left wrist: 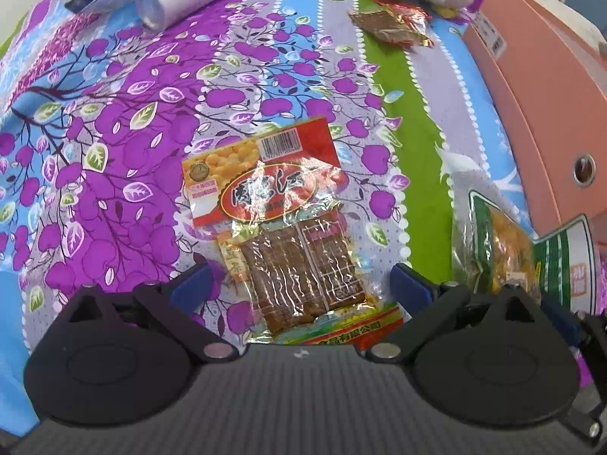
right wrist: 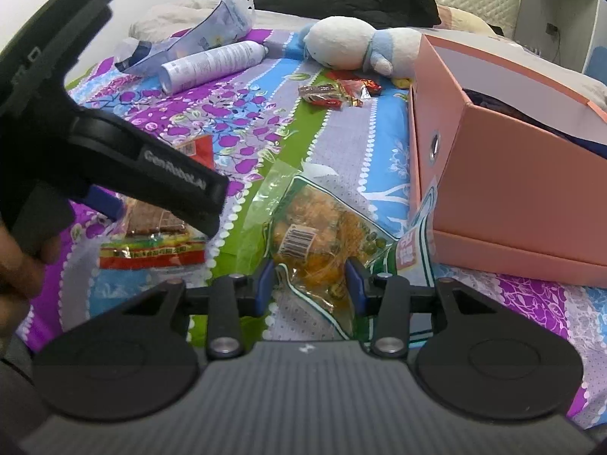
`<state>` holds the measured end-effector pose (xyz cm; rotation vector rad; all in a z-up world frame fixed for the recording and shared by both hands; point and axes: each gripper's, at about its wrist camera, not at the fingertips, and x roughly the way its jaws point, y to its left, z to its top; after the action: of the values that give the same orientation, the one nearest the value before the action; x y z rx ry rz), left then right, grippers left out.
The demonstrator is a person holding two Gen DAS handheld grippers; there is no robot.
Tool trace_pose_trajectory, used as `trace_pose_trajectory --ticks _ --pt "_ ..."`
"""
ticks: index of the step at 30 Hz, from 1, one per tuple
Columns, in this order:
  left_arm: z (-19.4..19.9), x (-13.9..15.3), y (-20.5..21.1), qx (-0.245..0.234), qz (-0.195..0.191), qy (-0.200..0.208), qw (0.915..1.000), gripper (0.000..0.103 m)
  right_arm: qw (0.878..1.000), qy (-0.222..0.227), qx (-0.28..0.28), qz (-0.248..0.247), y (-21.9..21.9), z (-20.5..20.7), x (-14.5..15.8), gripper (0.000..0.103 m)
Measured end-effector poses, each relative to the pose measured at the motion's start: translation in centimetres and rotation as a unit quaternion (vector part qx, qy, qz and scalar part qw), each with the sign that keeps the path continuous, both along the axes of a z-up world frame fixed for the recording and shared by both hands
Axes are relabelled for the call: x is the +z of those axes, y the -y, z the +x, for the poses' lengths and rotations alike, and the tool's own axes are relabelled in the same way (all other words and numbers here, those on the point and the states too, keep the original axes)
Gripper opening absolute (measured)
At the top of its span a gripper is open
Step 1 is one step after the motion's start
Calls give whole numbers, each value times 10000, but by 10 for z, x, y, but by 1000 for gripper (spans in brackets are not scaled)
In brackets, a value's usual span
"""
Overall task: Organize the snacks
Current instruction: 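Grasp the red-labelled tofu pack with the left gripper while the right grasps the clear pastry bag, then carry the tofu pack and pastry bag with both grippers toward the pink box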
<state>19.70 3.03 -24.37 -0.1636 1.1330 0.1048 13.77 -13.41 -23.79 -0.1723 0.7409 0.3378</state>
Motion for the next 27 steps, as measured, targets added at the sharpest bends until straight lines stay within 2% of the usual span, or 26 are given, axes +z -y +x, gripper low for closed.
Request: trace_pose_trajectory --ticks 4,7,10,15,17,23,27 --pt "-5 -2 1 -159 69 57 9998 99 10000 -24 -23 37 1 1 0 44" --pt "-10 0 0 -173 86 105 9998 94 10000 -21 -25 32 0 1 0 44" --pt "-13 2 -3 -183 121 187 9996 86 10000 -7 -33 40 0 0 1 44" --pt "-21 7 -11 -136 117 306 9994 66 10000 11 -51 41 -1 -1 2 44" --pt "-24 10 -16 -113 50 366 9993 63 10000 22 -58 46 -1 -2 4 44" --pt "-30 21 -30 33 -400 480 9980 61 9999 92 -73 116 -3 -4 15 44" --pt "-38 39 -33 30 -515 644 9966 61 9997 158 -44 186 -5 -7 29 44"
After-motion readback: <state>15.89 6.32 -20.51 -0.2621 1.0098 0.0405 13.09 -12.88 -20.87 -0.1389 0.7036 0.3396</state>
